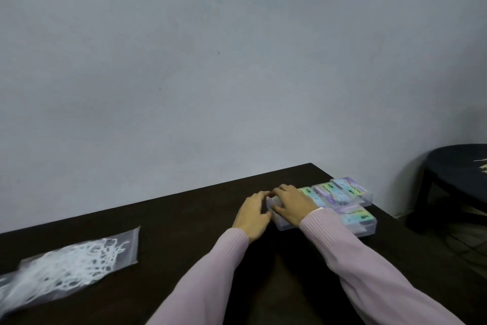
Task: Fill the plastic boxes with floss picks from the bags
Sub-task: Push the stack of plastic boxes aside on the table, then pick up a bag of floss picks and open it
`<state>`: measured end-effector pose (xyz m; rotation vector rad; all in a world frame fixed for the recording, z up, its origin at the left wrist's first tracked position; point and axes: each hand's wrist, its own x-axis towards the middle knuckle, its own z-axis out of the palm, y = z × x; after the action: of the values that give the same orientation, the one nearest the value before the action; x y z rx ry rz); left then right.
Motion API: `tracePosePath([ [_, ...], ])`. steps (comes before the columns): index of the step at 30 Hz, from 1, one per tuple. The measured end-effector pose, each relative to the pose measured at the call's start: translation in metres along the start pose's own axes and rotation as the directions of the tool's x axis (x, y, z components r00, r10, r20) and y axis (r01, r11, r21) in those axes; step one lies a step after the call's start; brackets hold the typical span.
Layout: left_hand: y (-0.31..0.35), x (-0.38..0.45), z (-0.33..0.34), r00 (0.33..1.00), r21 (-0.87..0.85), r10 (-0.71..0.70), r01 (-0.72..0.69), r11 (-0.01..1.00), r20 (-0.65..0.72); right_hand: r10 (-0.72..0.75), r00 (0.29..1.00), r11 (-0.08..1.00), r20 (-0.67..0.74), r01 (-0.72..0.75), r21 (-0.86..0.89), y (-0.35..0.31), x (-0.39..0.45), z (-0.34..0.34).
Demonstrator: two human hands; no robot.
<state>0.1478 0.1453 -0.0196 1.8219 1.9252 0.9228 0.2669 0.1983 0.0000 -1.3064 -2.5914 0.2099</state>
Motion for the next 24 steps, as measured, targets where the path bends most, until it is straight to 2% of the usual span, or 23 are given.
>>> tracePosePath([
  [6,-0.051,-0.051,-0.057,0.993,0.020,-0.099,0.100,0.995,-0.061,-0.123,0.989,0.992,0.084,0.122,0.019,-0.082,0.001,0.022],
  [12,-0.114,-0.116,-0.127,0.966,0.122,-0.211,0.229,0.966,-0.150,-0.287,0.939,0.958,0.189,0.284,0.042,-0.168,0.004,0.047],
  [17,-0.156,-0.164,-0.179,0.922,0.123,-0.271,0.313,0.942,-0.275,-0.388,0.885,0.921,0.256,0.380,0.082,-0.238,0.004,0.068],
  [21,-0.180,-0.196,-0.202,0.888,0.105,-0.309,0.362,0.926,-0.339,-0.418,0.881,0.904,0.222,0.426,0.010,-0.275,0.001,0.084],
  [24,-0.191,-0.217,-0.215,0.854,0.097,-0.285,0.360,0.928,-0.436,-0.437,0.880,0.889,0.186,0.453,-0.056,-0.296,0.001,0.091],
])
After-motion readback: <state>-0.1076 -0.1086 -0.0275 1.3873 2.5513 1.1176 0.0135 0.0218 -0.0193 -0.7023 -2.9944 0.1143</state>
